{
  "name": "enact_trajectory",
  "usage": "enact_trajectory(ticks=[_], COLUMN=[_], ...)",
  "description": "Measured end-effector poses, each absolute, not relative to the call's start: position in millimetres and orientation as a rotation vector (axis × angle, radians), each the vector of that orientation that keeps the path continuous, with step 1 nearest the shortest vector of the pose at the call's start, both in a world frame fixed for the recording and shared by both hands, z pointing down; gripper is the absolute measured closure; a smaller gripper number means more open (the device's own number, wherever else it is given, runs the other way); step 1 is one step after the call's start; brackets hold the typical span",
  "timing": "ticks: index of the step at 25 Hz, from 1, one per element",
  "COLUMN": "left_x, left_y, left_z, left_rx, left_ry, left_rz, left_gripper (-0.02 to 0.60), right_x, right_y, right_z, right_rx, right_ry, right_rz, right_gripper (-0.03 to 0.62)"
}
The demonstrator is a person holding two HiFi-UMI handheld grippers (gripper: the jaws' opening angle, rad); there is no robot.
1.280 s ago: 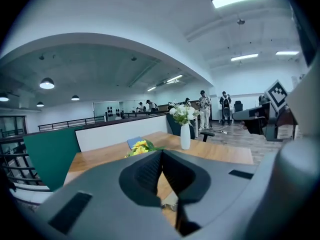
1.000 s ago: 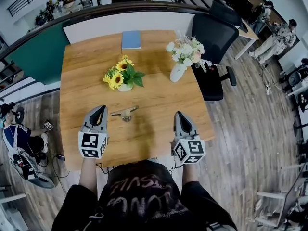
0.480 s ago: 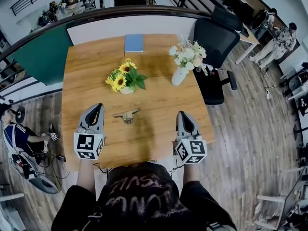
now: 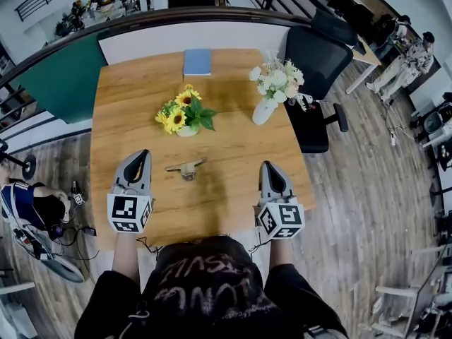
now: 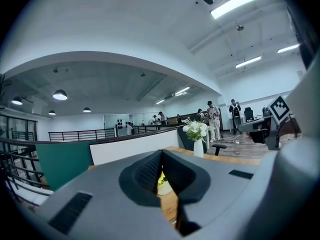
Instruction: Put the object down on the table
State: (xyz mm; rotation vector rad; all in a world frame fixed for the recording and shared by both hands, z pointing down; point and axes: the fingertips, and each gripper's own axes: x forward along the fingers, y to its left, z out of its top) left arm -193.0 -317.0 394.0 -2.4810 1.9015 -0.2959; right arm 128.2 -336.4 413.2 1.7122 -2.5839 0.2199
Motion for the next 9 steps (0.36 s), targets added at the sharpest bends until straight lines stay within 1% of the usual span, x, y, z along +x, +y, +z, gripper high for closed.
enact_trajectory(ticks=[9], left_x=[-195.7], left_y=[-320.6], left_z=[387.0], left_rx=[-2.459], left_ry=[1.911], left_rz=[-0.284], left_gripper=[0.568], right_x=[124.8], right_y=[-340.7], right_z=[408.9], right_rx=[1.699], right_ry=[-2.592], right_rz=[0.21], right_gripper=[0.589])
